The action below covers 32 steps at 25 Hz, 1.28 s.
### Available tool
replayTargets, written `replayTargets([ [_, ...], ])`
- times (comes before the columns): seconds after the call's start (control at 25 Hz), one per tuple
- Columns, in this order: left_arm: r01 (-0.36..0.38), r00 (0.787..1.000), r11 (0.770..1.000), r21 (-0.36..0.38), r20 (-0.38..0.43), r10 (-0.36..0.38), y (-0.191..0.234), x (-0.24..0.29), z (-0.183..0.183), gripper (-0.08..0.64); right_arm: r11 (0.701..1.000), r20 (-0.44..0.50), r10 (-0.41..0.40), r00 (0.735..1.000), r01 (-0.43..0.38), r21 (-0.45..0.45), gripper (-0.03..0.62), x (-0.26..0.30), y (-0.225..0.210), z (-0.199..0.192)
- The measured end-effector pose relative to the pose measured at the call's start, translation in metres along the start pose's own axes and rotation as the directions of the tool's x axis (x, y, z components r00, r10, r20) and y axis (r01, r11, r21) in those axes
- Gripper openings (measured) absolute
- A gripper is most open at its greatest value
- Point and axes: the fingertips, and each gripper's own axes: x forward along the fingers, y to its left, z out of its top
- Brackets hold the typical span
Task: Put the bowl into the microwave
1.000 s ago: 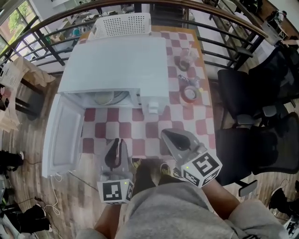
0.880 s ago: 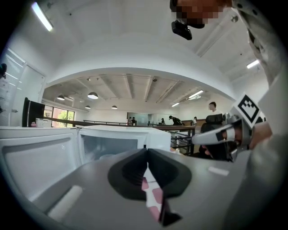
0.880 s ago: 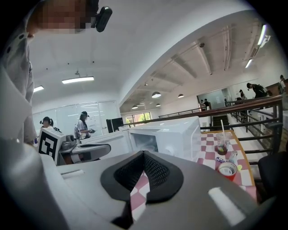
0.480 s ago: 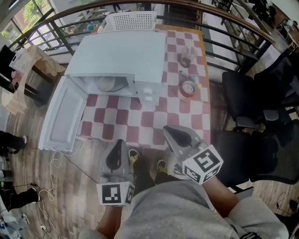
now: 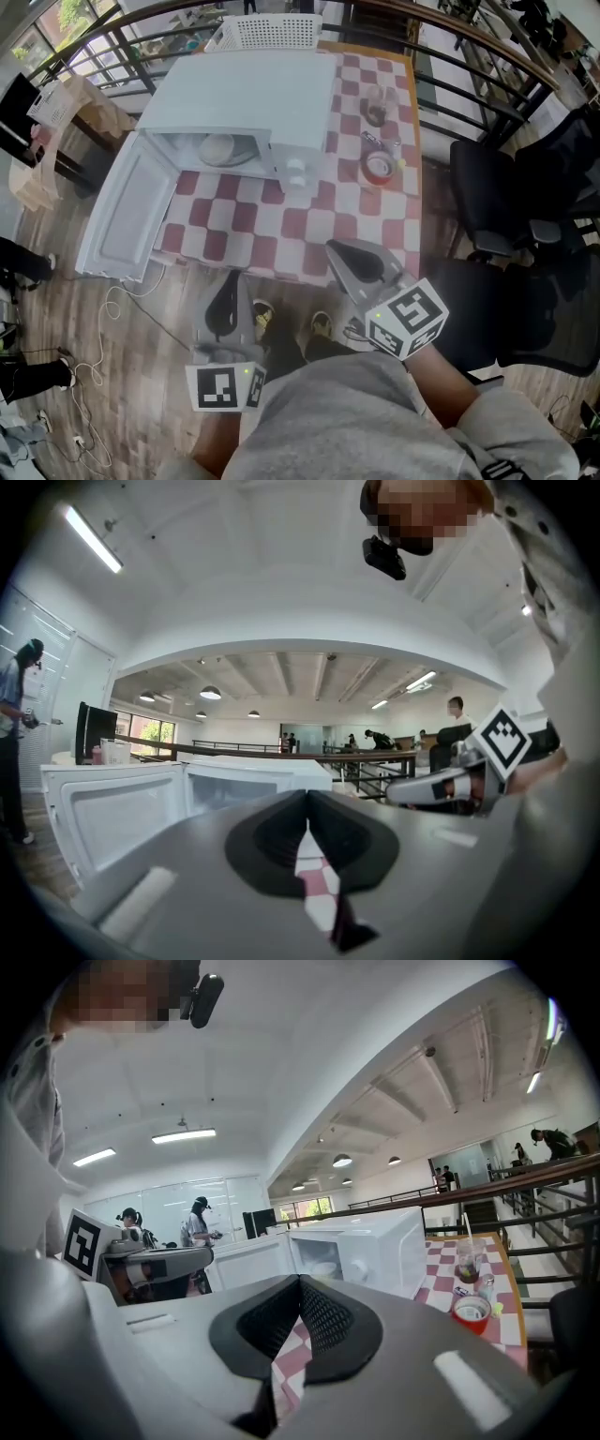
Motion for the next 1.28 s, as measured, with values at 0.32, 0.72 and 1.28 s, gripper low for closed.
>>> replayTargets([
  [0.32,-0.038,0.999,0.999,-0.023,-0.003,0.037,0.018,-0.010,-0.003,0.011,1.000,-0.012,0.021,1.000,-0.021,-0.014,-0.003,0.010,0.016,0.001],
  [0.72,-0.030,0.999,0.998,-0.054,-0.017,0.029,0.040,-0.036,-0.009,0.011,0.999,-0.038,0.019,0.999,-0.020,-0.027,-0.002,0.018,0.053,-0.002],
  [1.28,-0.013,1.000,0.998,-0.061,-0.005,0.013,0.064,-0.093,-0.002,0.011,0.999,-0.034,-0.017,0.999,0.016,-0.050,-0.003,0.002,0.113,-0.003],
])
